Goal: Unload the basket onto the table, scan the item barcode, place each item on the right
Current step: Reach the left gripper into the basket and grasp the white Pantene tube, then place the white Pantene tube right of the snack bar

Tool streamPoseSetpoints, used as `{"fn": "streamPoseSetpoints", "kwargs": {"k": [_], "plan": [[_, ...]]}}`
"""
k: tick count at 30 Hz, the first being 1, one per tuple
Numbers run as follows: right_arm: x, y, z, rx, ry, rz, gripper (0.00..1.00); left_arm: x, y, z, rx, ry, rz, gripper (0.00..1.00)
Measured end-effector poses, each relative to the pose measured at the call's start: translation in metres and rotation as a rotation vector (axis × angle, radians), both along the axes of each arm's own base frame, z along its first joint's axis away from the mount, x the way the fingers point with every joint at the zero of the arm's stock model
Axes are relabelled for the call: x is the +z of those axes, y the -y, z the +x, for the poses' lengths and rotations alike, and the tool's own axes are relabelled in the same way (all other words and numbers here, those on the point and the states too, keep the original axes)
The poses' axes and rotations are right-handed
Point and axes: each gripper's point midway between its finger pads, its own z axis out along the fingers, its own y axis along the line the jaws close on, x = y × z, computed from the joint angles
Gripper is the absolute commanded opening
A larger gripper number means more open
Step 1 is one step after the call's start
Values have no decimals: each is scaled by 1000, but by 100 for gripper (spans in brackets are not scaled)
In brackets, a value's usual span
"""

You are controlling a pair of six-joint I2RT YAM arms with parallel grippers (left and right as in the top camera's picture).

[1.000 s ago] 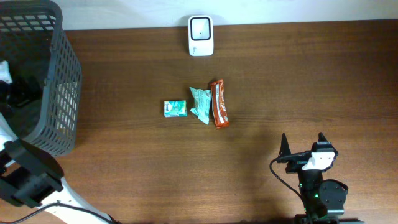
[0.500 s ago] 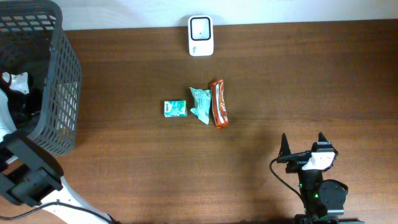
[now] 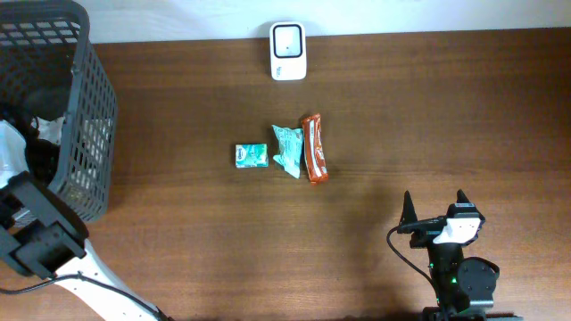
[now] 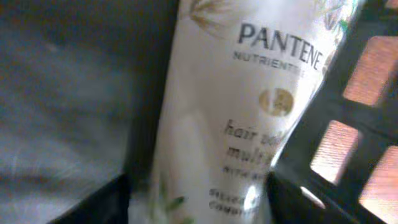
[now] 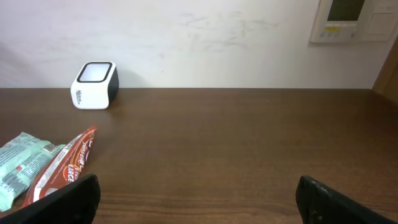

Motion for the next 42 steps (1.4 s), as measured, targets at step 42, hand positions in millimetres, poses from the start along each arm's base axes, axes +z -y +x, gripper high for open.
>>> {"fn": "streamPoseSetpoints", "kwargs": {"k": [42], "plan": [[0, 0, 0, 0, 0, 0, 99, 171, 540, 77, -126, 358, -225, 0]]}}
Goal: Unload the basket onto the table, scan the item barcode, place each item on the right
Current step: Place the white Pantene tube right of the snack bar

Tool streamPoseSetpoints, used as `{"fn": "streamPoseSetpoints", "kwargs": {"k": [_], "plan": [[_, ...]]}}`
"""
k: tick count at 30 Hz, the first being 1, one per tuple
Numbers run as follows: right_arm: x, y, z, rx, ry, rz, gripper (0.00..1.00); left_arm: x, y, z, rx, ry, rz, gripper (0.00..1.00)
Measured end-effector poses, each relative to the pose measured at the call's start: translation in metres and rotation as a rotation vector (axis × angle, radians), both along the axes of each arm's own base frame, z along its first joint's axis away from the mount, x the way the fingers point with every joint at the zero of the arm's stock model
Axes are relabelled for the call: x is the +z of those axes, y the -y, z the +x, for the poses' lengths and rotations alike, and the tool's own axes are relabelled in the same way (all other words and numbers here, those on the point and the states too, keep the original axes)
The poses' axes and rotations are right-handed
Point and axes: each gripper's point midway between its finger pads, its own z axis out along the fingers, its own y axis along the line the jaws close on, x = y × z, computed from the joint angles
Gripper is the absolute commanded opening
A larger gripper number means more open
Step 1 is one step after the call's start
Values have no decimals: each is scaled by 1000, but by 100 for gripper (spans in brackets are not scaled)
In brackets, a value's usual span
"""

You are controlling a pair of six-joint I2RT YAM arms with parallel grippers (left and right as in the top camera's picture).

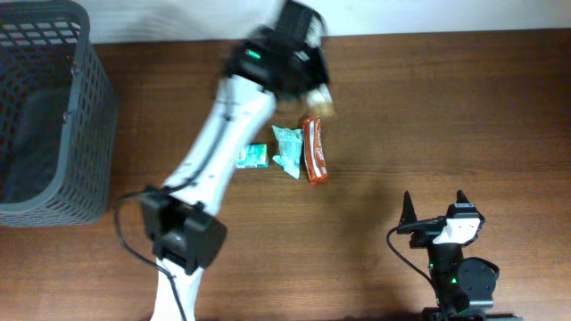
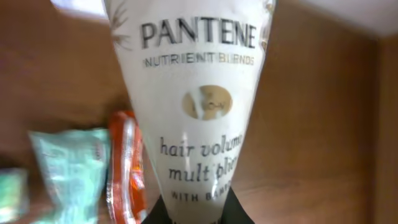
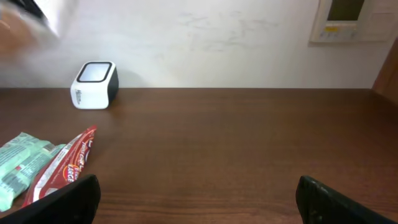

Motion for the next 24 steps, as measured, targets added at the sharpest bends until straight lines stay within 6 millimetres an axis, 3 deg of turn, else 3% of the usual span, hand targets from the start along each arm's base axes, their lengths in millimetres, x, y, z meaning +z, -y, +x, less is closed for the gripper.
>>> {"fn": "streamPoseSetpoints", "kwargs": {"k": [2, 5, 8, 9, 11, 12, 14, 17, 20, 22, 24], "plan": [[0, 0, 0, 0, 0, 1, 99, -49, 36, -23, -61, -37, 18, 1], [0, 0, 0, 0, 0, 1, 99, -99, 59, -46, -102, -45, 48, 5], [0, 0, 0, 0, 0, 0, 99, -141, 54, -63, -96, -49, 133, 8], [0, 0, 0, 0, 0, 0, 98, -146, 53, -64, -90, -41, 147, 10], [0, 0, 0, 0, 0, 0, 99, -156, 43, -65, -70, -37, 193, 29], [0, 0, 0, 0, 0, 1, 99, -159, 40, -65, -64, -37, 203, 38], [0, 0, 0, 0, 0, 1, 99, -159, 38, -62, -70, -17, 221, 44], [0, 0, 0, 0, 0, 0, 99, -158, 35, -58, -62, 2, 234, 45], [0, 0, 0, 0, 0, 0, 99, -155, 24, -52, -49, 5, 257, 54], [0, 0, 0, 0, 0, 1, 99, -135, 1, -42, -12, 0, 268, 51], [0, 0, 0, 0, 0, 1, 99, -92, -23, -26, 45, 40, 239, 52]]}}
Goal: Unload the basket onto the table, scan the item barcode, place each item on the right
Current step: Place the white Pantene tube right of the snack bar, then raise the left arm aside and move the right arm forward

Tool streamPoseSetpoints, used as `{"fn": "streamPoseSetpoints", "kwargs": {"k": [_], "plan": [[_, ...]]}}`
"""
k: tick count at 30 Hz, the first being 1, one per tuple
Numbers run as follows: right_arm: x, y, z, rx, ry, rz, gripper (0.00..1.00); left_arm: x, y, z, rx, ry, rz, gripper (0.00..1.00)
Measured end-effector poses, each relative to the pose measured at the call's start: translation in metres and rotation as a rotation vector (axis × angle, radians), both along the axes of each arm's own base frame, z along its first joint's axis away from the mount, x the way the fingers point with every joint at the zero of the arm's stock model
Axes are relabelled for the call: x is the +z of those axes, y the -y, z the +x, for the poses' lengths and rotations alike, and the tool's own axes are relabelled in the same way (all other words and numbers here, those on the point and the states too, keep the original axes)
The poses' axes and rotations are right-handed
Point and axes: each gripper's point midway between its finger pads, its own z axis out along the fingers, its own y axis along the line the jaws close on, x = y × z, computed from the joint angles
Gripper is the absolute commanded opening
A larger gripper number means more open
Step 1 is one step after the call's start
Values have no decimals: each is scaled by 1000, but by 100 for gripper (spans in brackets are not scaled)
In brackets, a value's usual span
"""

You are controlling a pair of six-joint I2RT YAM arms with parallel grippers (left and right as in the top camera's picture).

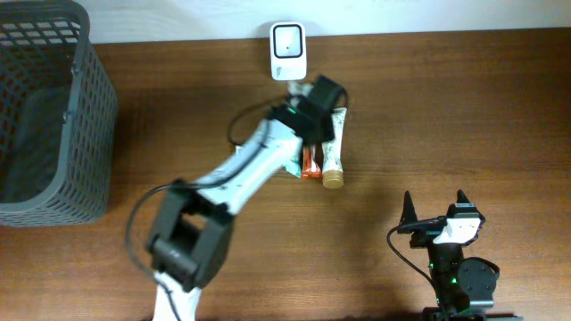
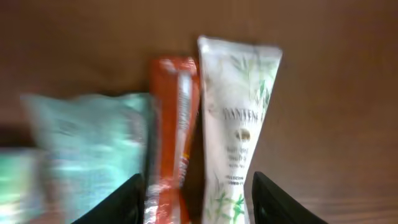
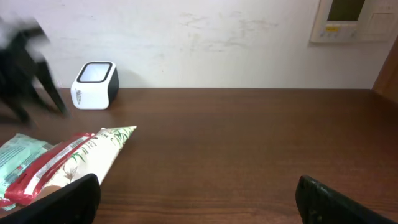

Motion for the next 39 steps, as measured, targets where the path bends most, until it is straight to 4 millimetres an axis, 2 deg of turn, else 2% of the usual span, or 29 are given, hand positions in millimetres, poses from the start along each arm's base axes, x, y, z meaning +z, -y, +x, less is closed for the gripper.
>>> {"fn": "streamPoseSetpoints", "kwargs": {"k": [1, 2, 3, 4, 5, 6, 7, 8, 10, 14, 19, 20, 21, 22, 23, 25, 28, 29, 31, 32, 33, 35, 37, 38, 39], "plan": [[0, 0, 0, 0, 0, 0, 98, 27, -18, 3, 29, 17, -9, 53], [0, 0, 0, 0, 0, 0, 99, 64, -40, 3, 66, 56, -31, 71], [0, 0, 0, 0, 0, 0, 99, 99, -60, 2, 100, 101, -57, 99], [0, 0, 0, 0, 0, 0, 99, 123, -78, -1, 117, 135, -63, 99], [0, 0, 0, 0, 0, 0, 99, 160, -112, -15, 144, 176, -61, 99], [0, 0, 0, 0, 0, 0, 99, 183, -138, -24, 164, 212, -51, 99], [0, 0, 0, 0, 0, 0, 99, 199, -158, -31, 185, 234, -39, 99], [0, 0, 0, 0, 0, 0, 99, 205, -176, -42, 203, 228, -14, 99], [0, 0, 0, 0, 0, 0, 99, 200, -215, -59, 263, 170, 48, 99], [0, 0, 0, 0, 0, 0, 99, 188, -254, -69, 342, 95, 95, 99], [3, -4, 0, 24, 12, 25, 99, 184, -255, -75, 338, 65, 106, 99], [10, -19, 0, 108, 37, 102, 99, 184, -255, -75, 338, 65, 106, 99], [15, -47, -5, 269, 37, 207, 99, 184, -255, -75, 338, 65, 106, 99], [18, -63, -10, 365, 29, 279, 99, 184, -255, -75, 338, 65, 107, 100], [33, -75, -15, 447, 66, 339, 99, 184, -256, -75, 339, 65, 107, 99], [63, -93, -29, 587, 136, 442, 99, 184, -255, -75, 338, 64, 107, 99], [70, -101, -36, 654, 117, 550, 99, 184, -256, -75, 339, 64, 107, 99], [80, -101, -39, 666, 148, 569, 99, 184, -255, -75, 338, 63, 107, 99], [133, -95, -58, 711, 380, 573, 99, 184, -255, -75, 338, 64, 107, 99], [168, -87, -77, 716, 550, 564, 99, 184, -255, -75, 338, 64, 107, 99], [181, -81, -83, 700, 609, 575, 99, 184, -255, -75, 338, 62, 107, 99], [211, -62, -88, 614, 692, 632, 99, 184, -255, -75, 338, 63, 107, 99], [268, -51, -100, 537, 750, 592, 98, 184, -255, -75, 338, 64, 107, 99], [289, -51, -99, 504, 732, 538, 99, 184, -256, -74, 339, 68, 106, 99], [298, -53, -88, 472, 655, 491, 98, 183, -256, -76, 338, 59, 109, 99]]}}
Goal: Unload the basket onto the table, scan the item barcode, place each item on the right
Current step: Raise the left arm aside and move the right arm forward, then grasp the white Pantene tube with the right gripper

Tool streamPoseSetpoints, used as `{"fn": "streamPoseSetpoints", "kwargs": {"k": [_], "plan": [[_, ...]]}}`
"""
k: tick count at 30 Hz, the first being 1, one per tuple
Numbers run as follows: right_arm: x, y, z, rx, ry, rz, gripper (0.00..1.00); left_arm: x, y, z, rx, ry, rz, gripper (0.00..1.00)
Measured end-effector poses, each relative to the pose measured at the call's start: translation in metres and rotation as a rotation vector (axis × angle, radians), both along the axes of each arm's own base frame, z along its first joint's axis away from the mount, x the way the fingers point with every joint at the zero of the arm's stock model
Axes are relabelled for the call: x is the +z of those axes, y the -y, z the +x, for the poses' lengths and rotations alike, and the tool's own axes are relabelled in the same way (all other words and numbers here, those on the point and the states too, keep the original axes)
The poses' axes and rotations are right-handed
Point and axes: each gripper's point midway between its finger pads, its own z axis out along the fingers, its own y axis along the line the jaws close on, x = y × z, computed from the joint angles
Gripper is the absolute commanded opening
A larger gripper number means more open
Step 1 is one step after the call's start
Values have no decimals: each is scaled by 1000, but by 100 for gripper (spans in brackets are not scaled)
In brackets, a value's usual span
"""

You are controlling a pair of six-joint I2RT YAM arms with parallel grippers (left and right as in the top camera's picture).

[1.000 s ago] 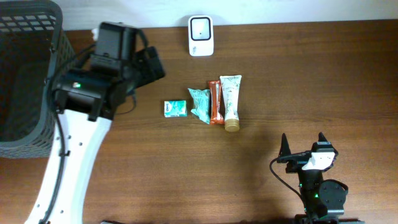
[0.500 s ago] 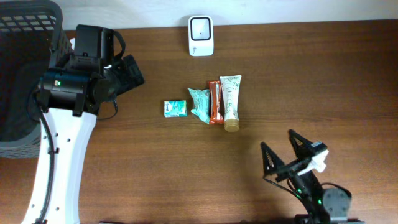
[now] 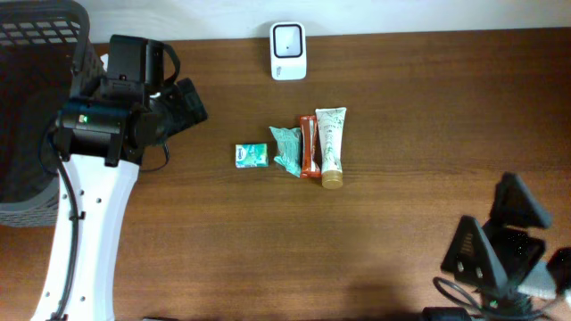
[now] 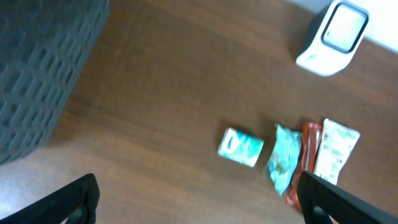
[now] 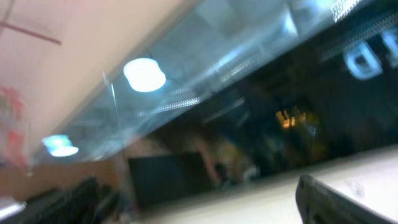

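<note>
The white Pantene tube (image 3: 331, 145) lies flat on the table at the right end of a row of items, cap toward the front; it also shows in the left wrist view as the tube (image 4: 333, 153). The white barcode scanner (image 3: 288, 39) stands at the table's back edge, seen too as the scanner (image 4: 333, 36). My left gripper (image 3: 185, 101) is open and empty, high above the table's left part, next to the basket. My right gripper (image 3: 495, 227) at the front right is open and tipped upward; its wrist view is blurred and shows no table.
Left of the tube lie an orange-red bar (image 3: 308, 147), a teal pouch (image 3: 287, 149) and a small green packet (image 3: 252, 155). A dark grey mesh basket (image 3: 40, 36) stands at the back left corner.
My left gripper has moved from just above the tube to high up at the left by the basket. The right arm has shifted to the front right corner and tilted its gripper upward.
My left gripper was down in the basket at the Pantene tube. Then it held the tube in the air near the scanner. Then the tube lay beside the orange bar with the gripper open above it. Now the gripper is back by the basket.
</note>
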Motion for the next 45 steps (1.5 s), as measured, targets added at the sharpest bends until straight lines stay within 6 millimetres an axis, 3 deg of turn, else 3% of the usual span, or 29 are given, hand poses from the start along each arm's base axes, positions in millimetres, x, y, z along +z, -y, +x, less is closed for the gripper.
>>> {"fn": "streamPoseSetpoints", "kwargs": {"k": [1, 2, 4, 5, 7, 9, 11, 12, 14, 17, 19, 20, 24, 28, 30, 35, 36, 43, 44, 45], "plan": [[15, -5, 22, -28, -97, -91, 98, 0, 0, 1, -1, 3, -1, 99], [13, -10, 48, -31, -235, -178, 98, 1, 0, 1, 0, 4, -1, 99], [-13, -16, 103, -2, -535, -329, 98, 0, 0, 0, -1, 2, -1, 99], [-46, -17, 130, 39, -741, -405, 98, 0, 0, 1, 0, 3, -1, 99], [-87, -18, 170, 118, -1026, -488, 98, 1, 0, 1, -1, 5, -1, 99], [-143, -24, 210, 220, -1331, -553, 98, 1, 0, 1, 0, 4, -1, 99], [-188, -39, 232, 314, -1513, -597, 98, 0, 0, 0, -1, 2, -1, 99], [-222, -55, 247, 375, -1596, -617, 98, 0, 0, 0, 0, 2, 0, 99], [-262, -75, 255, 455, -1689, -614, 94, 0, 0, 0, -1, 2, -1, 99], [-304, -93, 262, 477, -1771, -642, 87, 0, 0, 0, -1, 1, -1, 99], [-324, -100, 263, 400, -1823, -702, 69, 0, 0, 0, -1, 1, -1, 99], [-332, -106, 263, 362, -1836, -738, 65, 0, 0, 0, -1, 1, 0, 99], [-368, -124, 264, 172, -1881, -868, 64, 0, 0, 0, -1, 1, -1, 99], [-405, -117, 273, 41, -1944, -880, 64, 0, 0, 0, 0, 1, -1, 99], [-414, -114, 273, 21, -1963, -885, 63, 0, 0, 0, -1, 1, -1, 99], [-435, -110, 270, 3, -2008, -902, 29, 0, 0, 0, -1, 1, -1, 99], [-439, -110, 269, 5, -2015, -907, 27, 0, 0, 0, -1, 1, -1, 99], [-439, -109, 269, -1, -2018, -906, 31, 0, 0, 0, 0, 1, -1, 99], [-440, -110, 270, -1, -2016, -905, 13, 0, 0, 0, -1, 1, -1, 99], [-442, -110, 270, -1, -2014, -905, 4, 0, 0, 0, -1, 1, -1, 99]]}}
